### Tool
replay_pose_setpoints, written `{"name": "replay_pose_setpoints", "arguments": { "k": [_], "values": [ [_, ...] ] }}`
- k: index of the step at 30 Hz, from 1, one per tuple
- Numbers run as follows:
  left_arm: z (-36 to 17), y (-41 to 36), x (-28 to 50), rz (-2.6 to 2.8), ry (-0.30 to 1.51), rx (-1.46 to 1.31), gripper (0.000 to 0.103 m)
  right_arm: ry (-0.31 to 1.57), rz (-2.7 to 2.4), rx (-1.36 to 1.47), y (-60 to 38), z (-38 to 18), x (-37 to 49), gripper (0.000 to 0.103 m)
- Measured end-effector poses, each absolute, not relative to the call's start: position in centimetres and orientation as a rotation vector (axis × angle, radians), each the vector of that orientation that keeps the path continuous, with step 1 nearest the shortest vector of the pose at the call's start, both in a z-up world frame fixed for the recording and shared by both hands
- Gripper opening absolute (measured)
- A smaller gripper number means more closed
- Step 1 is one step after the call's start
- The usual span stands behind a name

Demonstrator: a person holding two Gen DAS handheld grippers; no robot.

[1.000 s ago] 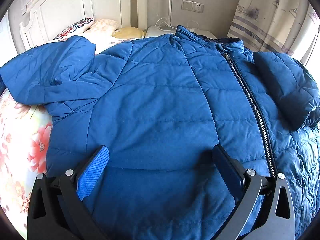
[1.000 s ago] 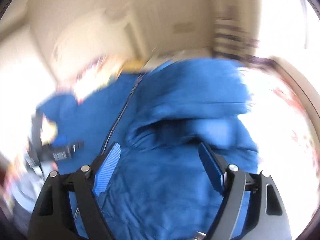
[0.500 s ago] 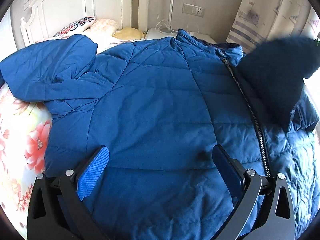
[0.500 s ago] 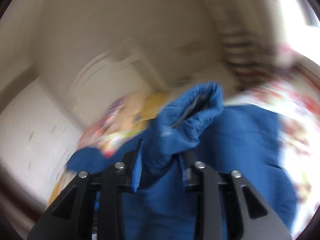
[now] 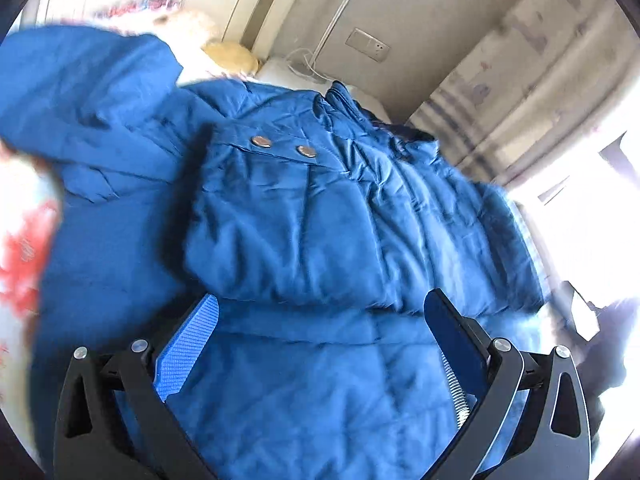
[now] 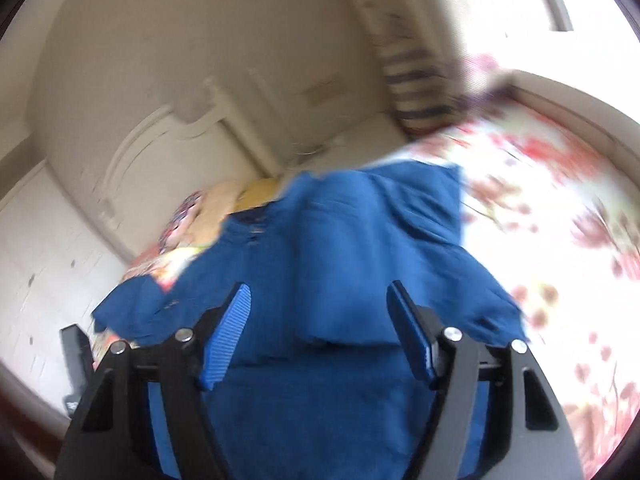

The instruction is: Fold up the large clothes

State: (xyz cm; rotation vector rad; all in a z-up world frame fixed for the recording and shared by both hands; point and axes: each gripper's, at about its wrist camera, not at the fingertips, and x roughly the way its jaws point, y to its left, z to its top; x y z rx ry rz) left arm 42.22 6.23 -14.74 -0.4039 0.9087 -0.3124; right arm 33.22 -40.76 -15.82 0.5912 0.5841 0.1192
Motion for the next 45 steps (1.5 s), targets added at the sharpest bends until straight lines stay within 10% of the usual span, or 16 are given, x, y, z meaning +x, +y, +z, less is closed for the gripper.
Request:
{"name": "replay_pose_setpoints", "arguments": {
  "k": [6, 10, 14, 29, 36, 39, 45],
  "values": [
    [-14.9, 5.9, 44.9, -0.167, 0.951, -0.504, 0.09, 0.565, 0.077, 0.665, -42.3, -18.0, 33.8, 0.07],
    [-14.5, 4.3, 46.8, -0.12, 0.974, -0.411, 0.041, 0.546, 0.07, 0.695, -41.5, -17.5, 33.3, 0.07],
    [-10.1, 5.3, 45.2, -0.152, 0.85, -0.379, 0.021, 0.523, 0.062, 0.721, -42.0, -17.6, 33.1, 0.07],
    [-12.3, 11.3, 37.2, 0.089, 0.858, -0.361, 0.021, 0.516, 0.055, 0.745, -42.6, -17.8, 33.2, 0.07],
    [-5.2, 10.3, 37.5, 0.231, 0.64, -0.195, 0.022, 0.518, 0.051, 0.735, -42.5, -17.8, 33.5, 0.07],
    [-7.9, 5.1, 42.5, 0.089, 0.751, 0.012, 0.049, 0.516, 0.039, 0.722, -42.4, -17.6, 33.5, 0.068],
    [-14.7, 3.2, 45.8, 0.045, 0.854, 0.115, 0.057, 0.572, 0.017, 0.458, -38.9, -14.4, 35.4, 0.066]
  ]
}}
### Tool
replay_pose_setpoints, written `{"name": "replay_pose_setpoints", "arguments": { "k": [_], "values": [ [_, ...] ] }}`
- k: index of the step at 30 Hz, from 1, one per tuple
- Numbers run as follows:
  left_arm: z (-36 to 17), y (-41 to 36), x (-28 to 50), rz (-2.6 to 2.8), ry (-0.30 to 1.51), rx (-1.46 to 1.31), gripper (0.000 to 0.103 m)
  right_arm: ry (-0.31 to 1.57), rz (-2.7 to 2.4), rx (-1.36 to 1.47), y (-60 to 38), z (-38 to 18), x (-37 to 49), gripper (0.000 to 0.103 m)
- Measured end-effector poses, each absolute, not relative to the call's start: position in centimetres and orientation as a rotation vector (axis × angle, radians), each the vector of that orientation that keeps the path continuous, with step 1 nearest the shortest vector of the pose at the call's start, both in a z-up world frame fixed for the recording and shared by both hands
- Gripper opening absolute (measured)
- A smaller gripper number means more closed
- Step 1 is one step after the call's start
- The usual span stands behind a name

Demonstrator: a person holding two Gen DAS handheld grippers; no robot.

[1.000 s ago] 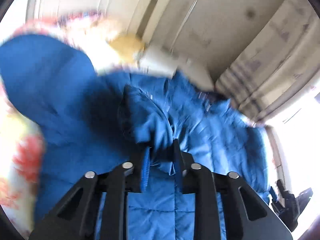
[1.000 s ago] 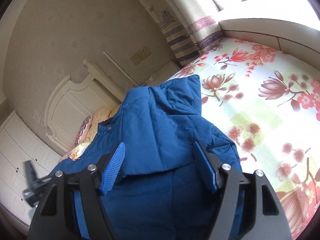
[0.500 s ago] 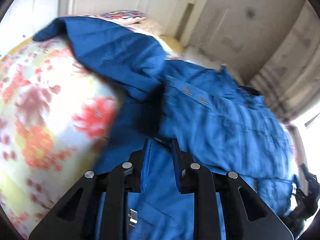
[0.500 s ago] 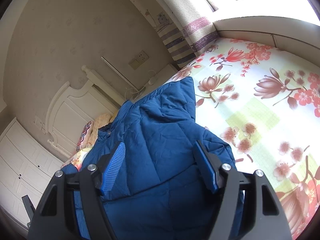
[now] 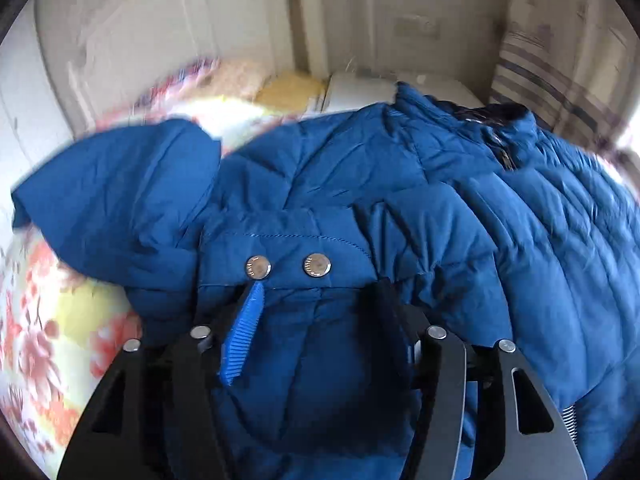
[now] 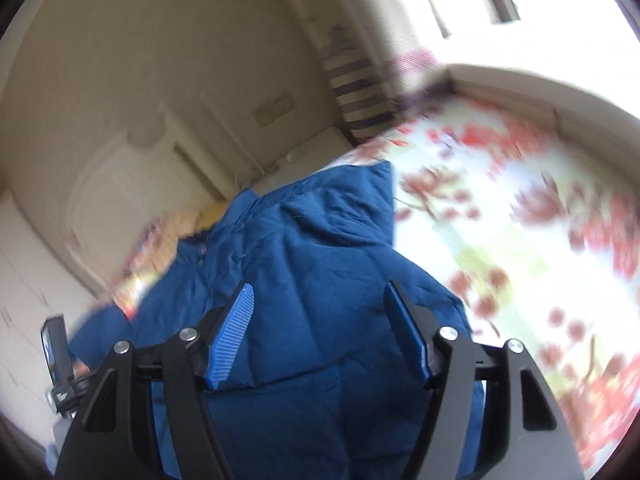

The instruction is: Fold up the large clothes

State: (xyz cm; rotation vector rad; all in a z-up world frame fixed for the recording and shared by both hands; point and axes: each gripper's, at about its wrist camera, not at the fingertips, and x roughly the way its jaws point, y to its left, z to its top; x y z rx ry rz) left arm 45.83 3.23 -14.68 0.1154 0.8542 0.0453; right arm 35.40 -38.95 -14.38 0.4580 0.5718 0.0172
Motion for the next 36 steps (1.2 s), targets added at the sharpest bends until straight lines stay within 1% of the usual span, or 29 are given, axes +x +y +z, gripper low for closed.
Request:
{"name": "replay_pose_setpoints", "arguments": {
  "k": [1, 2, 3, 5, 7, 8, 9, 10, 11, 14, 16, 17, 18, 19, 20, 21, 22, 23, 24, 25, 27, 30, 31, 32, 33, 35, 36],
  "values": [
    [-14.7, 3.1, 45.6, 0.043, 0.852, 0.129, 0.062, 0.579, 0.022, 0.394, -38.1, -13.7, 36.3, 0.066],
    [-14.8, 3.0, 45.5, 0.038, 0.853, 0.131, 0.069, 0.591, 0.022, 0.331, -37.2, -13.2, 37.4, 0.065],
    [-14.8, 3.1, 45.5, 0.038, 0.856, 0.126, 0.071, 0.608, 0.02, 0.251, -36.0, -12.6, 39.3, 0.063],
    [-14.7, 3.2, 45.5, 0.038, 0.862, 0.114, 0.075, 0.651, 0.039, 0.18, -34.6, -12.5, 42.0, 0.062],
    [-14.9, 3.3, 45.9, 0.031, 0.862, 0.107, 0.077, 0.799, 0.053, 0.074, -32.8, -14.3, 45.8, 0.062],
    [-14.9, 3.3, 46.0, 0.029, 0.863, 0.104, 0.079, 0.942, 0.059, 0.015, -32.0, -16.5, 47.7, 0.064],
    [-15.2, 3.1, 45.8, 0.025, 0.863, 0.103, 0.082, 0.943, 0.058, -0.002, -31.9, -16.9, 47.9, 0.064],
    [-15.2, 2.8, 45.9, 0.012, 0.867, 0.099, 0.088, 0.949, 0.058, -0.008, -31.9, -16.8, 47.9, 0.065],
    [-15.3, 2.6, 46.1, 0.007, 0.869, 0.099, 0.09, 0.958, 0.062, -0.009, -31.9, -16.5, 47.9, 0.064],
    [-15.4, 2.4, 46.2, 0.01, 0.871, 0.108, 0.091, 0.866, 0.038, 0.038, -33.4, -13.8, 47.9, 0.063],
    [-15.4, 2.2, 46.2, 0.012, 0.87, 0.112, 0.092, 0.791, 0.008, 0.107, -35.0, -12.0, 49.2, 0.064],
    [-15.4, 2.2, 46.2, 0.011, 0.871, 0.11, 0.092, 0.786, 0.02, 0.137, -35.4, -12.0, 50.4, 0.065],
    [-15.4, 2.2, 46.3, 0.011, 0.87, 0.108, 0.092, 0.804, 0.024, 0.13, -35.5, -12.6, 51.4, 0.069],
    [-15.3, 2.2, 46.2, 0.011, 0.869, 0.108, 0.092, 0.861, 0.003, 0.084, -35.4, -14.1, 52.8, 0.074],
    [-15.3, 2.2, 46.2, 0.01, 0.868, 0.108, 0.093, 0.96, -0.019, 0.036, -35.3, -16.7, 54.4, 0.08],
    [-15.3, 2.1, 46.2, 0.004, 0.865, 0.106, 0.093, 0.935, -0.012, 0.056, -35.5, -17.3, 54.3, 0.083],
    [-15.3, 2.2, 46.2, 0.004, 0.864, 0.104, 0.093, 0.936, -0.016, 0.051, -35.4, -17.2, 54.3, 0.083],
    [-15.3, 2.2, 46.2, 0.001, 0.864, 0.101, 0.094, 0.944, -0.026, 0.049, -35.3, -16.8, 53.9, 0.082],
    [-15.3, 2.3, 46.1, -0.003, 0.863, 0.095, 0.094, 0.925, -0.052, 0.065, -35.2, -16.1, 52.8, 0.078],
    [-15.2, 2.4, 46.1, -0.005, 0.862, 0.091, 0.094, 0.887, -0.06, 0.083, -35.1, -15.2, 51.4, 0.077],
    [-15.3, 2.4, 46.2, -0.005, 0.863, 0.09, 0.095, 0.775, 0.001, 0.141, -34.3, -12.9, 47.4, 0.077],
    [-15.2, 2.3, 46.2, -0.003, 0.861, 0.095, 0.095, 0.737, 0.091, 0.116, -31.2, -12.3, 42.6, 0.081],
    [-15.2, 2.3, 46.1, -0.004, 0.859, 0.093, 0.095, 0.733, 0.091, 0.076, -30.1, -12.7, 41.5, 0.082],
    [-15.2, 2.4, 46.1, -0.006, 0.857, 0.089, 0.095, 0.73, 0.08, 0.047, -29.2, -13.4, 40.9, 0.087],
    [-15.1, 2.4, 46.1, -0.009, 0.854, 0.084, 0.095, 0.755, 0.064, 0.021, -28.2, -15.1, 40.5, 0.089],
    [-15.0, 2.6, 45.9, -0.017, 0.846, 0.069, 0.096, 0.831, 0.026, -0.016, -27.6, -18.3, 41.2, 0.089],
    [-15.1, 2.7, 45.8, -0.019, 0.844, 0.063, 0.096, 0.822, 0.019, -0.024, -27.4, -18.2, 41.0, 0.09]
  ]
}}
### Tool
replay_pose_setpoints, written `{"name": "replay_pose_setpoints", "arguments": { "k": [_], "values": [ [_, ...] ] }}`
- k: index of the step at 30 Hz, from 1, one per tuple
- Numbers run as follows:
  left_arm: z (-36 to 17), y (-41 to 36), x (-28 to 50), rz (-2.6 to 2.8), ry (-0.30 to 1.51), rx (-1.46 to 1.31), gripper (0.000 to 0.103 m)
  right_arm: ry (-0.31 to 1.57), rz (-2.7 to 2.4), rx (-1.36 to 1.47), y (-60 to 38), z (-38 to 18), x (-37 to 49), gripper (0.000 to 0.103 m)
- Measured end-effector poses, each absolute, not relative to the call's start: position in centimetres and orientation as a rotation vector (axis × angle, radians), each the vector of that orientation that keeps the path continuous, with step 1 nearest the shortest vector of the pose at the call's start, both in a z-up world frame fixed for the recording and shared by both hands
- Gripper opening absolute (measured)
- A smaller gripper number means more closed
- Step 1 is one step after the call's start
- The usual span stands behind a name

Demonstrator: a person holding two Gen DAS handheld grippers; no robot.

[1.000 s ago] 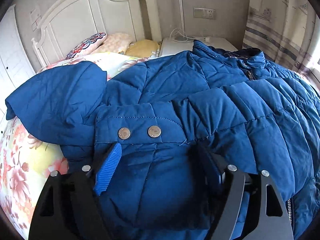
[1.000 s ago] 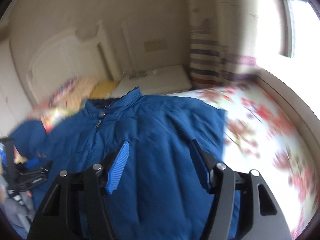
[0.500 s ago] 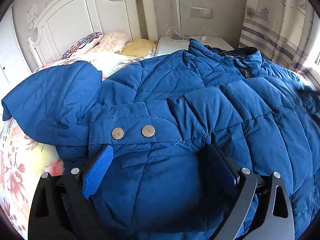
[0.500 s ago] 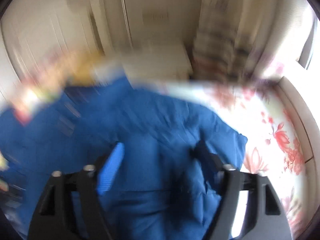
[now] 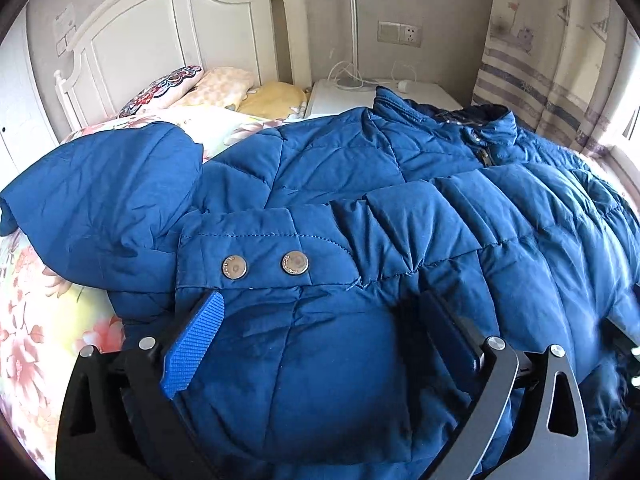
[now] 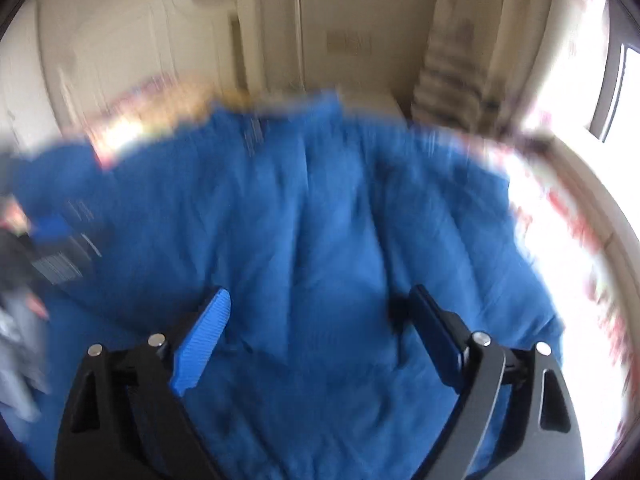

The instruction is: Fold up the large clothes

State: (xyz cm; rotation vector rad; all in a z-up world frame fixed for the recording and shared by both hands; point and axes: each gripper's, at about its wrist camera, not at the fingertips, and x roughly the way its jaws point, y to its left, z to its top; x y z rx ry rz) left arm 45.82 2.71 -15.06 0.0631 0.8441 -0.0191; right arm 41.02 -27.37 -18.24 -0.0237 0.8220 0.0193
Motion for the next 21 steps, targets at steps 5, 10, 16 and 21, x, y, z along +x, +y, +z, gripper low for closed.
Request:
{"name": "replay_pose_setpoints", "arguments": {
  "k": [5, 10, 16, 21],
  "values": [
    [-14.9, 2.9, 45.8, -0.024, 0.838, 0.054, 0.096, 0.813, 0.011, -0.03, -27.5, -18.5, 41.1, 0.091],
    [-15.0, 3.0, 46.0, -0.029, 0.838, 0.042, 0.096, 0.818, 0.025, -0.008, -26.8, -18.0, 39.8, 0.092],
    [-15.0, 3.3, 45.9, -0.042, 0.831, 0.019, 0.096, 0.81, 0.027, -0.001, -26.8, -17.6, 39.6, 0.093],
    [-14.9, 3.6, 45.6, -0.059, 0.817, -0.008, 0.096, 0.8, 0.028, 0.005, -26.9, -17.6, 39.4, 0.094]
  ]
}}
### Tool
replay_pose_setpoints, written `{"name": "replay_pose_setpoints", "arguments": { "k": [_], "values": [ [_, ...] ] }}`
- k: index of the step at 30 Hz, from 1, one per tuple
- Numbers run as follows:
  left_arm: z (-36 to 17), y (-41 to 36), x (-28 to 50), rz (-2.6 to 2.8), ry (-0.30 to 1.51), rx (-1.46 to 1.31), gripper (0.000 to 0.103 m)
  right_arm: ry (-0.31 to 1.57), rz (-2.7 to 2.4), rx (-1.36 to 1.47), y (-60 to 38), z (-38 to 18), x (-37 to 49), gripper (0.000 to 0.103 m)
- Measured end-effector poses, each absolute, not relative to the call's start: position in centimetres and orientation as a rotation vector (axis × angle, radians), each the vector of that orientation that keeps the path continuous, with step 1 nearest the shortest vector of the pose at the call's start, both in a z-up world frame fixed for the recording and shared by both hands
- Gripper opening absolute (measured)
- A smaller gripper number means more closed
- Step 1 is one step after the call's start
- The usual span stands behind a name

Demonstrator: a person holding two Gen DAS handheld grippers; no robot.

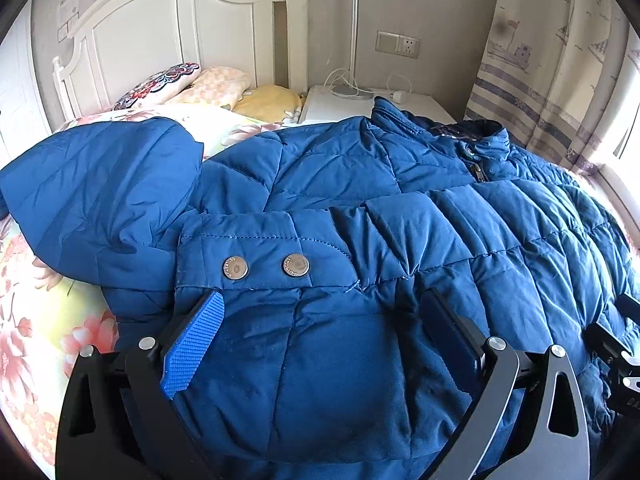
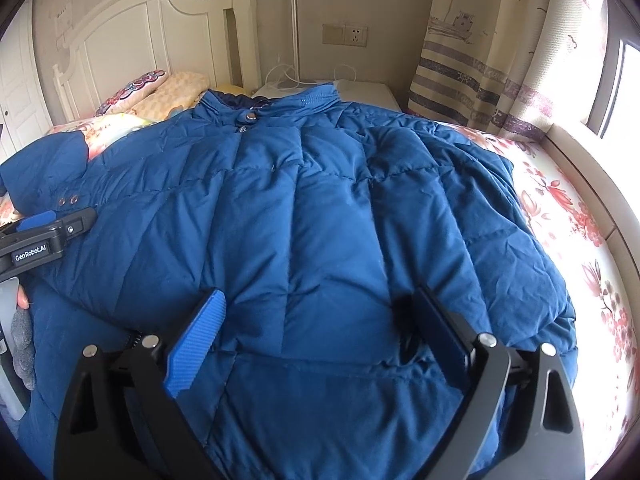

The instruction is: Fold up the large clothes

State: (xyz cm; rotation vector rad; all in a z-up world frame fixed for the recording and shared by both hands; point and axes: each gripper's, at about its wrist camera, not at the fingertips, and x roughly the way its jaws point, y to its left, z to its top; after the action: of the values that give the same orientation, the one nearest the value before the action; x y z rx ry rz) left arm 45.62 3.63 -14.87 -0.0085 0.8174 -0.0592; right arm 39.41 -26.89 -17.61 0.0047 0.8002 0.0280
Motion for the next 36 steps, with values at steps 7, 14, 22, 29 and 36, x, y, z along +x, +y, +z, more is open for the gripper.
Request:
{"name": "replay_pose_setpoints", "arguments": {
  "k": [7, 14, 22, 29, 36],
  "values": [
    [-14.3, 5.3, 45.1, -0.099, 0.782, -0.11, 0.096, 0.769, 0.04, 0.058, -27.7, -17.3, 39.0, 0.094],
    [-11.4, 11.3, 42.0, 0.003, 0.543, -0.398, 0.096, 0.635, -0.007, 0.232, -30.7, -16.1, 37.3, 0.094],
    [-13.0, 20.9, 36.3, 0.315, 0.34, -0.859, 0.096, 0.543, -0.116, 0.329, -33.2, -15.5, 36.3, 0.094],
    [-13.0, 20.9, 36.9, 0.373, 0.393, -0.856, 0.096, 0.481, -0.14, 0.364, -33.8, -15.2, 35.6, 0.094],
    [-10.5, 28.4, 38.6, 0.384, 0.478, -0.951, 0.096, 0.43, -0.16, 0.446, -35.5, -15.1, 34.6, 0.094]
  ]
}}
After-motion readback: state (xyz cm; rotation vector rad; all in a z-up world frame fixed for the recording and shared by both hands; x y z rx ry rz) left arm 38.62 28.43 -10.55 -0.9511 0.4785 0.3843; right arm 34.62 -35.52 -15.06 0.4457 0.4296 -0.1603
